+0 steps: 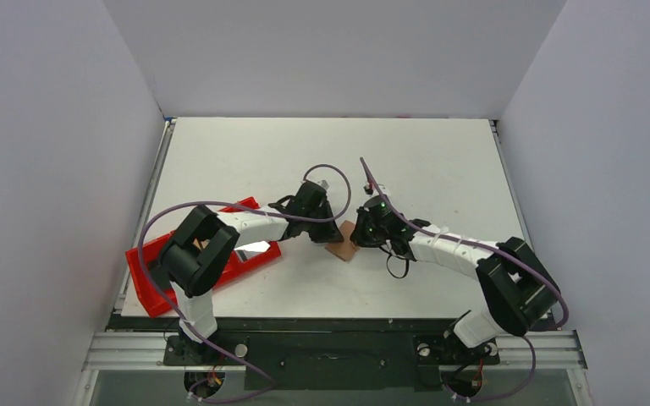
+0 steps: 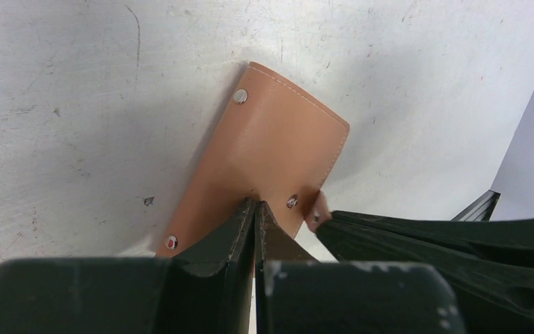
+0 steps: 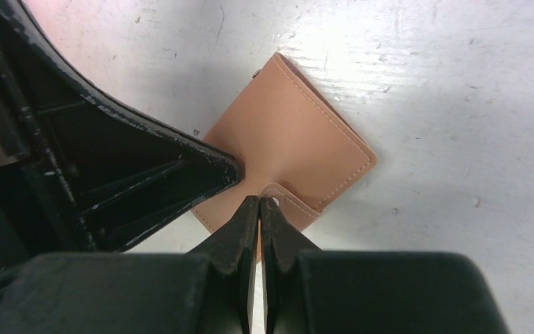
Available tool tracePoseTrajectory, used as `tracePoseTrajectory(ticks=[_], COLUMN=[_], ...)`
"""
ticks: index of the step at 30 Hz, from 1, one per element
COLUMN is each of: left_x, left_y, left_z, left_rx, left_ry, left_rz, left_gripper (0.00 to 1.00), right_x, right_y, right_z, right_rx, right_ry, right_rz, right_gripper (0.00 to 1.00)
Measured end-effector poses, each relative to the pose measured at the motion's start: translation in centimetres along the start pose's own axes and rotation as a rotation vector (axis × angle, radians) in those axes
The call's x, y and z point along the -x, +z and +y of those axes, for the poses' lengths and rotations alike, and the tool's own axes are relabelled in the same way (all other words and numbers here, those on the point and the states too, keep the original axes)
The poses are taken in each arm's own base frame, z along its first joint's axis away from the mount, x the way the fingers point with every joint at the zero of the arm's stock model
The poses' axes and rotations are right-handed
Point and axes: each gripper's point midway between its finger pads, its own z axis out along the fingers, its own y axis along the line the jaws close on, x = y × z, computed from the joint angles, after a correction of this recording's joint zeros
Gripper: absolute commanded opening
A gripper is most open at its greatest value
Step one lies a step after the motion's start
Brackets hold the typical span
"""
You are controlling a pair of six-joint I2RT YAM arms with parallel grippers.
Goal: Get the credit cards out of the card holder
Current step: Open the card holder at the center of the board.
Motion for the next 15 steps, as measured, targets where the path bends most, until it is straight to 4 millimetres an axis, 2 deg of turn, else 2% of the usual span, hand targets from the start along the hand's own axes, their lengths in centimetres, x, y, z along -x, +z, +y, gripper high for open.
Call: tracePoseTrajectory(ticks=[12,15], left_x=[0.3,0.6], left_y=[-0.1,-0.5], left_z=[0.0,0.1], left_rx=[0.034,0.062], left_ry=[0.007,0.027], left_rz=[-0.014,-0.023], left_gripper=[0.0,0.04], right_x=[1.2,1.5], right_y=[-3.2,-3.9], right_z=[-1.0,-1.2], right_rx=[-0.017,-0.02], right_ry=[0.046,0.052], right_rz=[-0.051,-0.064], right_gripper=[0.0,0.0])
